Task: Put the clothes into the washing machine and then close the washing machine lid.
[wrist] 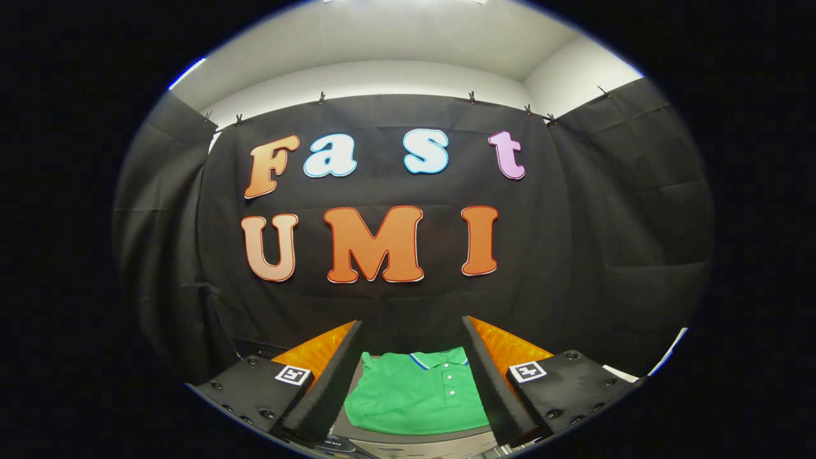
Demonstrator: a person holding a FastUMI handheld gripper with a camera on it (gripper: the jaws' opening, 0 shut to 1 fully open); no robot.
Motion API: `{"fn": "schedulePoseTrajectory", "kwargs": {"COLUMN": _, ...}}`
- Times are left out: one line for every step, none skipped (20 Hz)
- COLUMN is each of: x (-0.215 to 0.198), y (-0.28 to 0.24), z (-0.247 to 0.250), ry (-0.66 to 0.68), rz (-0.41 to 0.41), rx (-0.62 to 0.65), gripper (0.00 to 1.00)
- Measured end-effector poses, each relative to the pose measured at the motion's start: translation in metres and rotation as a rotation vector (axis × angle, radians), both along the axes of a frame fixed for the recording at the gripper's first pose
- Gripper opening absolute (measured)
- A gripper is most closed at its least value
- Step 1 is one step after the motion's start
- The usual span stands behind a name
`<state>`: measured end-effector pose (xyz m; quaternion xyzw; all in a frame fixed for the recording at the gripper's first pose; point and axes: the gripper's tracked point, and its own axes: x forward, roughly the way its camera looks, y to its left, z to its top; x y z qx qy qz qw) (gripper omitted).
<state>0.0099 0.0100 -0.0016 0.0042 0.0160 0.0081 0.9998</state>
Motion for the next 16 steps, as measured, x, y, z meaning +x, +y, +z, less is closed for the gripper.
{"fn": "schedulePoseTrajectory", "kwargs": {"x": 0.001, "y": 0.000, "z": -0.001, "ry": 0.003, "rz": -0.001, "rx": -0.004, "gripper": 0.97}}
{"fn": "schedulePoseTrajectory", "kwargs": {"x": 0.001, "y": 0.002, "z": 0.000, "ry": 0.004, "rz": 0.000, "rx": -0.006, "gripper": 0.97}}
{"fn": "schedulePoseTrajectory", "kwargs": {"x": 0.002, "y": 0.002, "z": -0.001, "ry": 0.003, "rz": -0.002, "rx": -0.008, "gripper": 0.97}}
{"fn": "schedulePoseTrajectory", "kwargs": {"x": 0.001, "y": 0.001, "z": -0.001, "ry": 0.005, "rz": -0.006, "rx": -0.007, "gripper": 0.97}}
{"fn": "schedulePoseTrajectory", "kwargs": {"x": 0.003, "y": -0.001, "z": -0.003, "ry": 0.008, "rz": -0.009, "rx": -0.005, "gripper": 0.97}}
{"fn": "schedulePoseTrajectory", "kwargs": {"x": 0.005, "y": -0.003, "z": -0.003, "ry": 0.008, "rz": -0.013, "rx": -0.005, "gripper": 0.97}}
{"fn": "schedulePoseTrajectory", "kwargs": {"x": 0.006, "y": -0.005, "z": -0.003, "ry": 0.010, "rz": -0.016, "rx": -0.002, "gripper": 0.97}}
{"fn": "schedulePoseTrajectory", "kwargs": {"x": 0.008, "y": -0.007, "z": -0.004, "ry": 0.013, "rz": -0.020, "rx": 0.000, "gripper": 0.98}}
{"fn": "schedulePoseTrajectory", "kwargs": {"x": 0.011, "y": -0.009, "z": -0.004, "ry": 0.017, "rz": -0.024, "rx": 0.007, "gripper": 0.98}}
{"fn": "schedulePoseTrajectory", "kwargs": {"x": 0.014, "y": -0.011, "z": -0.006, "ry": 0.025, "rz": -0.026, "rx": 0.014, "gripper": 0.97}}
{"fn": "schedulePoseTrajectory", "kwargs": {"x": 0.017, "y": -0.013, "z": -0.008, "ry": 0.033, "rz": -0.029, "rx": 0.018, "gripper": 0.97}}
{"fn": "schedulePoseTrajectory", "kwargs": {"x": 0.020, "y": -0.017, "z": -0.012, "ry": 0.046, "rz": -0.036, "rx": 0.016, "gripper": 0.98}}
{"fn": "schedulePoseTrajectory", "kwargs": {"x": 0.023, "y": -0.019, "z": -0.015, "ry": 0.054, "rz": -0.032, "rx": 0.019, "gripper": 0.98}}
{"fn": "schedulePoseTrajectory", "kwargs": {"x": 0.028, "y": -0.022, "z": -0.018, "ry": 0.064, "rz": -0.037, "rx": 0.026, "gripper": 0.98}}
{"fn": "schedulePoseTrajectory", "kwargs": {"x": 0.032, "y": -0.026, "z": -0.022, "ry": 0.075, "rz": -0.045, "rx": 0.027, "gripper": 0.98}}
{"fn": "schedulePoseTrajectory", "kwargs": {"x": 0.038, "y": -0.032, "z": -0.025, "ry": 0.084, "rz": -0.056, "rx": 0.025, "gripper": 0.98}}
